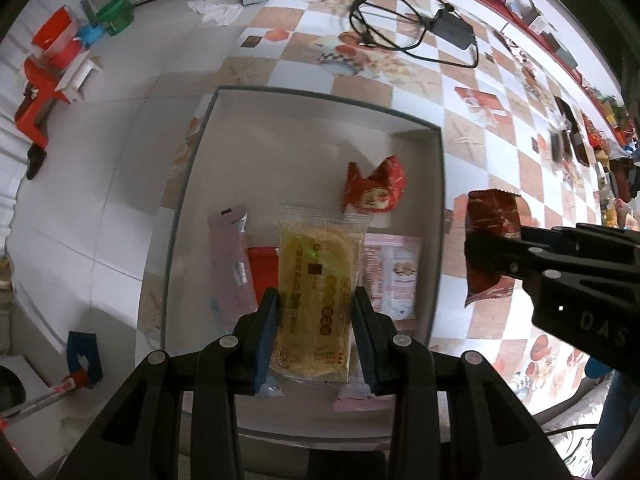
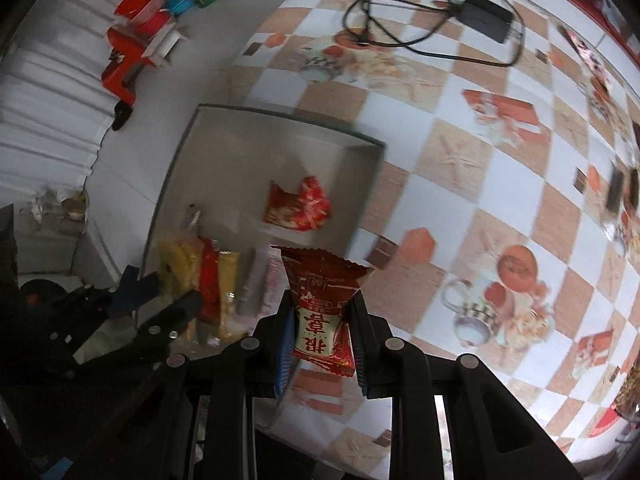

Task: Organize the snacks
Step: 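Carry the yellow cake packet and red candy packet over the tray, then open both grippers to drop the cake and candy packets into the tray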

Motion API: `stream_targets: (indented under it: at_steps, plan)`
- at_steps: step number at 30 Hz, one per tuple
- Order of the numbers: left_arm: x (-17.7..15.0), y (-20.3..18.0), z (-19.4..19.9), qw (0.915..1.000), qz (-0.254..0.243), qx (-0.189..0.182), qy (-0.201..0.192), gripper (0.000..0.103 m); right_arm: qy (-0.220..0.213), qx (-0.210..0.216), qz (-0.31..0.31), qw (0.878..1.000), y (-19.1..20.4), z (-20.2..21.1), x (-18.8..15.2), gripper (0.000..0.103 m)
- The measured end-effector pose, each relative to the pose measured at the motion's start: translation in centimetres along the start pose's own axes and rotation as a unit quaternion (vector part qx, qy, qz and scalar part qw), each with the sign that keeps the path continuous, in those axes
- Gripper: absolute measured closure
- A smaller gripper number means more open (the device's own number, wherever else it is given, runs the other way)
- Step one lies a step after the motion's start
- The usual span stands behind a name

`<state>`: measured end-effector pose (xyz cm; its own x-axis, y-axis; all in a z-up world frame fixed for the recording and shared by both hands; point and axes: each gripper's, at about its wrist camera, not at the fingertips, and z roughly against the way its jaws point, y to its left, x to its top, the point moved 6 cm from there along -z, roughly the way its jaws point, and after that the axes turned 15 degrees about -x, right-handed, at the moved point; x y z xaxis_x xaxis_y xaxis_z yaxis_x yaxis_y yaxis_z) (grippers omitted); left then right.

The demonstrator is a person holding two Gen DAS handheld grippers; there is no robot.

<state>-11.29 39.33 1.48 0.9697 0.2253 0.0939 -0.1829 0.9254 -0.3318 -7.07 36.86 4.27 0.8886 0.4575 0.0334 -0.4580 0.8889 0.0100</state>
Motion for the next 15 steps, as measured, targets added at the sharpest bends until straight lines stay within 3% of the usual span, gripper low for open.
stream_targets:
  at_steps: [6,8,10,15]
  plan:
    - [-0.3,0.7,-0.6,0.9999,0.010,-0.006,0.010,0.061,0.020,0.008,0.010,1.000,2.3,-1.4,0.7,0.076]
    - [-0.4,0.8,-0.7,0.9999,0.011,-0.006,0.010,0.049,0.026,0.012,0.009,1.000,2.6,-1.9,0.8,0.076]
    - [-0.4,0.9,-0.5,0.9998,0.016,-0.008,0.005,0.031,0.031,0.013,0.011,0.999,2.9,-2.2,0.8,0.076]
    - [-0.5,0.9,-0.4,0.9997,0.021,-0.009,0.003,0.023,0.039,0.010,0.015,0.999,3.1,-2.4,0.5,0.075]
